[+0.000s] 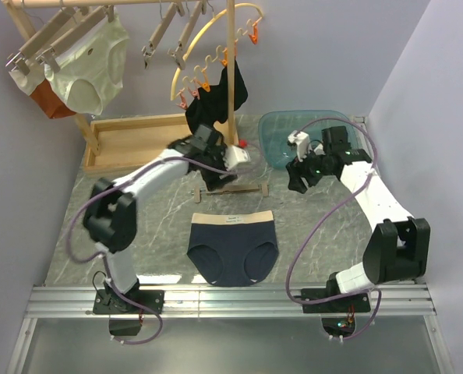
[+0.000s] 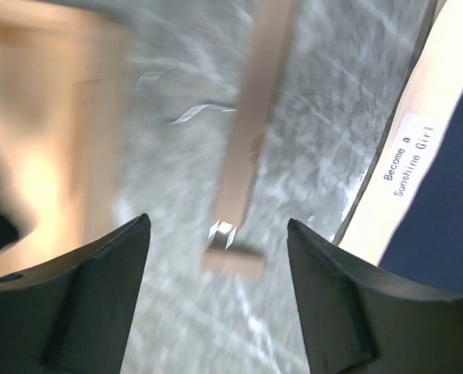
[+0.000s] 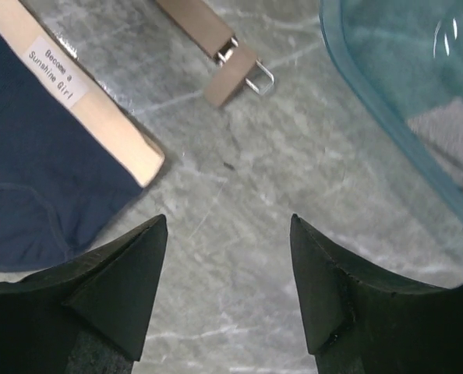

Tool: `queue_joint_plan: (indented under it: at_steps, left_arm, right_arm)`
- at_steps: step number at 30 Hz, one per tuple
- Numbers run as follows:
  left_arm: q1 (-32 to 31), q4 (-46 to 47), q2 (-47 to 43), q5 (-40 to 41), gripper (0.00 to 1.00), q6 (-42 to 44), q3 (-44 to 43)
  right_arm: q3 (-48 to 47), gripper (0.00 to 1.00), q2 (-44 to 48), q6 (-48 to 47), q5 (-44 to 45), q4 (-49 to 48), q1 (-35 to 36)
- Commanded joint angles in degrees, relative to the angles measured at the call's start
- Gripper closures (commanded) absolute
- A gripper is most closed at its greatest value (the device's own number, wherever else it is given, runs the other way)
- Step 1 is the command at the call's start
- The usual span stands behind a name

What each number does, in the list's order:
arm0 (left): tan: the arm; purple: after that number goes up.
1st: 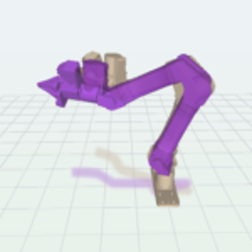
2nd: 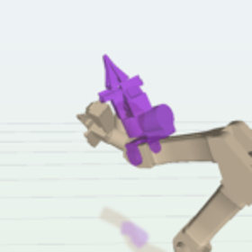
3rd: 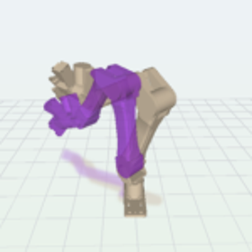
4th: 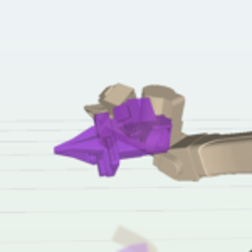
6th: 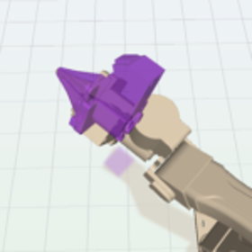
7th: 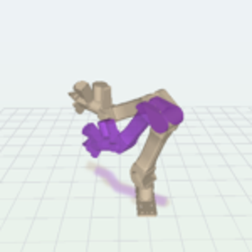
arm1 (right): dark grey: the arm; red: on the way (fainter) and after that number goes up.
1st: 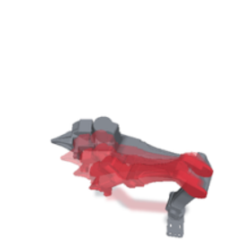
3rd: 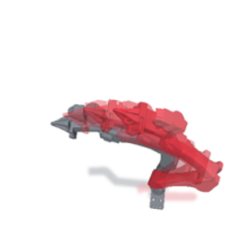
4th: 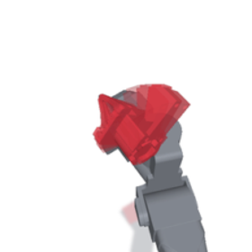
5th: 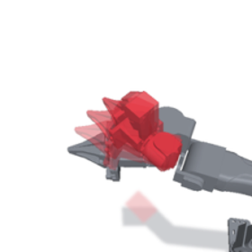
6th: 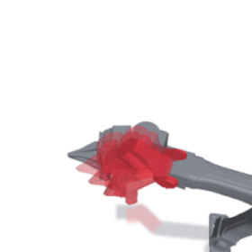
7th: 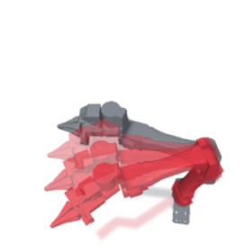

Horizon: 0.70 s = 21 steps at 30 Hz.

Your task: Clip the underwear to the hanger

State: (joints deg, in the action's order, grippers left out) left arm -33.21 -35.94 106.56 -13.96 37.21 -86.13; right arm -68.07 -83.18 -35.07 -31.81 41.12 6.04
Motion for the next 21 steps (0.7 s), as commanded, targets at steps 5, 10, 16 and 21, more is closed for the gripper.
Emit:
queue_joint_plan:
  at_steps: [5, 10, 16, 21]
  left_arm:
    - [12.5, -2.0, -17.9, -9.9, 0.2, -9.3, 5.0]
    - [19.1, 6.4, -26.3, -13.2, 0.08, -21.4, 13.8]
    - [20.8, 11.1, -36.4, -8.3, 0.01, -32.5, 21.5]
    - [22.0, 14.2, -42.1, -10.1, 0.01, -42.0, 26.4]
  right_arm:
    - [-6.3, 0.25, -5.1, 0.0, 11.7, -8.6, 12.1]
    - [-14.0, 0.22, -13.9, -2.7, 15.8, -7.9, 20.8]
    - [-19.8, 0.07, -23.9, -10.6, 17.5, -6.6, 25.8]
    - [-25.9, 0.08, -32.4, -12.8, 15.6, -2.9, 25.9]
